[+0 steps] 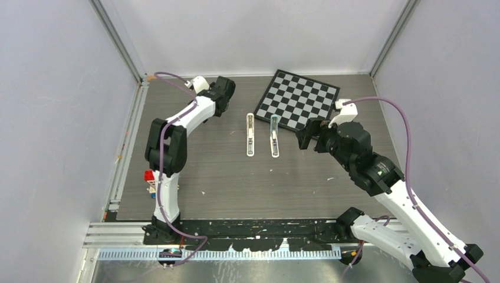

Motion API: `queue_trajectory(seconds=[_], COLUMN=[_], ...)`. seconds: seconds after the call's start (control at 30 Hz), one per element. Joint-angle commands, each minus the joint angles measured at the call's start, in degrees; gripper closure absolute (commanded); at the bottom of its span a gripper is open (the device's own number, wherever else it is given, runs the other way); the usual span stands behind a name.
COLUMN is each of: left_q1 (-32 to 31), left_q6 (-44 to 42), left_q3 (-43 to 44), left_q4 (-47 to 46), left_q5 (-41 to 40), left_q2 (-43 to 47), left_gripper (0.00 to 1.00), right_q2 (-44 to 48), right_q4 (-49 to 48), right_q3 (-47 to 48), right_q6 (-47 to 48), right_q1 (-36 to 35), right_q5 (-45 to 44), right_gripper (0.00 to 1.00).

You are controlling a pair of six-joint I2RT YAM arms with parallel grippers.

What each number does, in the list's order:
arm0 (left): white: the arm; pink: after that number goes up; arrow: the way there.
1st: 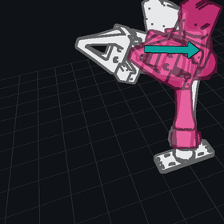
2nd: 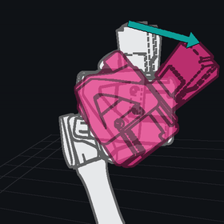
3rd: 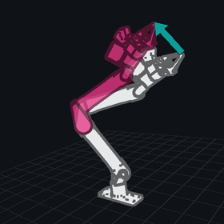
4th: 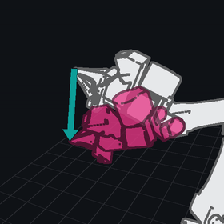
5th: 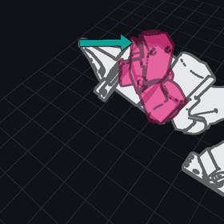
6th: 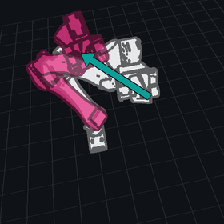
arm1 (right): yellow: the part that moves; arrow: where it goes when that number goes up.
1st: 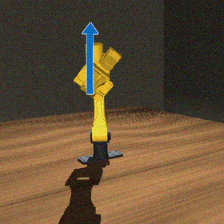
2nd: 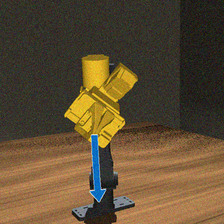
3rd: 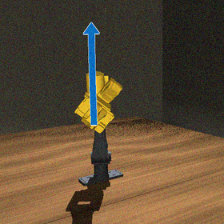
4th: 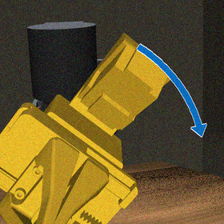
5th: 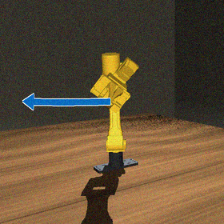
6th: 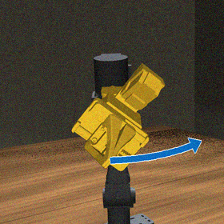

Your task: Load the staples into the stapler

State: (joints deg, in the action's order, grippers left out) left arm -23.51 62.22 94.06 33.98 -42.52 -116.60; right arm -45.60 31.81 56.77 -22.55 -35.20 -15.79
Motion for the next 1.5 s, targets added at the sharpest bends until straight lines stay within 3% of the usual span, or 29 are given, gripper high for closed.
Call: queue_trajectory(seconds=[0.0, 0.2, 0.4, 0.77, 0.97, 1.47], left_q1=[1.29, 1.48, 2.96, 3.44, 4.2, 4.7], left_q6=[3.64, 5.8, 6.28, 6.82, 7.41, 7.57], left_q3=[8.48, 14.05, 15.9, 18.78, 21.81, 20.56], left_q4=[3.35, 4.89, 2.68, 1.43, 2.74, 2.14], left_q5=[-1.53, -4.62, -1.17, -2.0, -1.29, -0.63], left_q2=[-4.71, -11.13, -14.47, -19.21, -21.9, -21.5], left_gripper=[0.09, 0.1, 0.02, 0.03, 0.07, 0.31], right_q2=[-0.21, -1.26, -1.27, -2.83, -2.44, -2.52], right_q4=[-1.78, -1.51, -1.81, -2.3, -2.42, -2.46], right_q3=[2.82, 3.24, 3.0, 3.43, 2.92, 2.99], right_q6=[0.94, 1.34, 2.01, 3.12, 3.38, 4.09], right_q1=[-0.07, -0.12, -0.09, -0.1, -0.11, -0.09], right_q5=[-0.71, -0.83, -1.26, -2.46, -3.44, -4.51], right_gripper=[0.0, 0.0, 0.0, 0.0, 0.0, 0.0])
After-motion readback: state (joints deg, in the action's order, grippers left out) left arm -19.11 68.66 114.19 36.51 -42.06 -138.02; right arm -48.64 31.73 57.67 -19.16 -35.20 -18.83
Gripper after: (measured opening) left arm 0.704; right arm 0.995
